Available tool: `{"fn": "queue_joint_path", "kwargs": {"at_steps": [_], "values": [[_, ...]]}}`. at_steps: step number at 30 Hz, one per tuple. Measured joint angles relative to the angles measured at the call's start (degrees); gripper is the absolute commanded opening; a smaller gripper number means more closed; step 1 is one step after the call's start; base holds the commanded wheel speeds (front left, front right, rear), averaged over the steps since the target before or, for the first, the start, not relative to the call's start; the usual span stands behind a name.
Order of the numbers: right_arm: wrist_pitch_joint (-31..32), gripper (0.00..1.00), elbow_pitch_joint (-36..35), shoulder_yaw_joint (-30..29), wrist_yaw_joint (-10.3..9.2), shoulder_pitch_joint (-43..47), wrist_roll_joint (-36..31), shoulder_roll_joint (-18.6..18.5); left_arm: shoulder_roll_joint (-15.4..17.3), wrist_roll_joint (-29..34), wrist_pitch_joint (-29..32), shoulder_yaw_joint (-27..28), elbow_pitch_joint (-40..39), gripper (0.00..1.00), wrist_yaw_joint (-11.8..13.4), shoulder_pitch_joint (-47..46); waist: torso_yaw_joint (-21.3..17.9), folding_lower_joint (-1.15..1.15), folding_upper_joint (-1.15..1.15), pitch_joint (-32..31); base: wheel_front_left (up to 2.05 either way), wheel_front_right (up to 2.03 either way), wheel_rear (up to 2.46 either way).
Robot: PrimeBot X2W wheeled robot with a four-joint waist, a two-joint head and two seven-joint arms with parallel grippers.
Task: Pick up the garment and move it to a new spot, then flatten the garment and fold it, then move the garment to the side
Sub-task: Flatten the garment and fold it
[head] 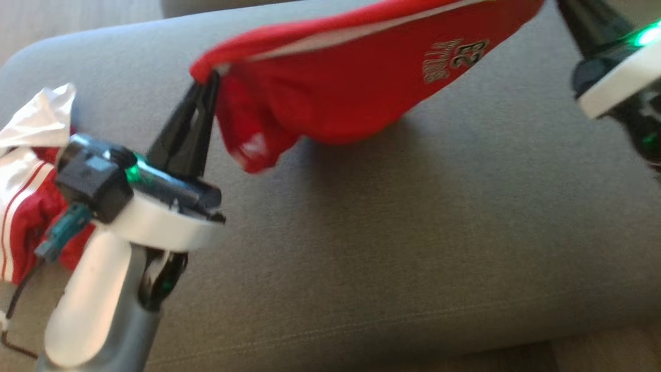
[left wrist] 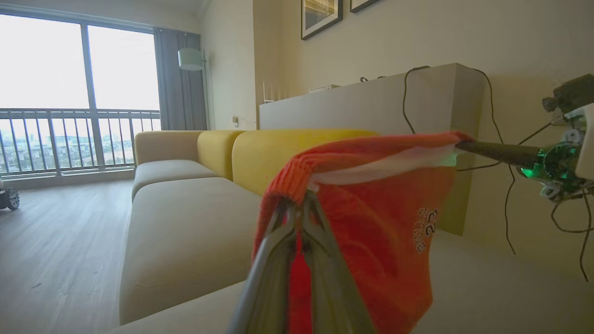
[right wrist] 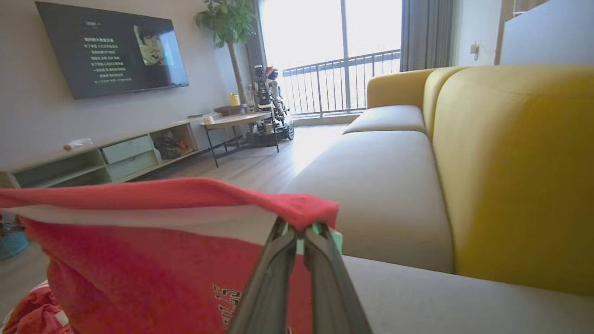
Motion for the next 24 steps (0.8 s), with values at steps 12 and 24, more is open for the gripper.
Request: {"fn": "queue_joint_path", "kwargs": {"at_steps": [12,24], "values": [[12.06,0.23,-6.13,-1.21,0.0,18.02,-12.24,8.89,2.71,-4.95,1.99,-0.66,10.63,0.0,1.08,12.22,-2.16,0.0,0.0,3.16,0.0,0.0,0.0],[11.91,1.0,-12.44,-10.54,0.0,33.95,-24.74,12.6,0.52,-4.25,0.36,3.42,21.42,0.0,2.44,8.79,1.87,0.0,0.0,3.72,0.0,0.0,0.0]]}}
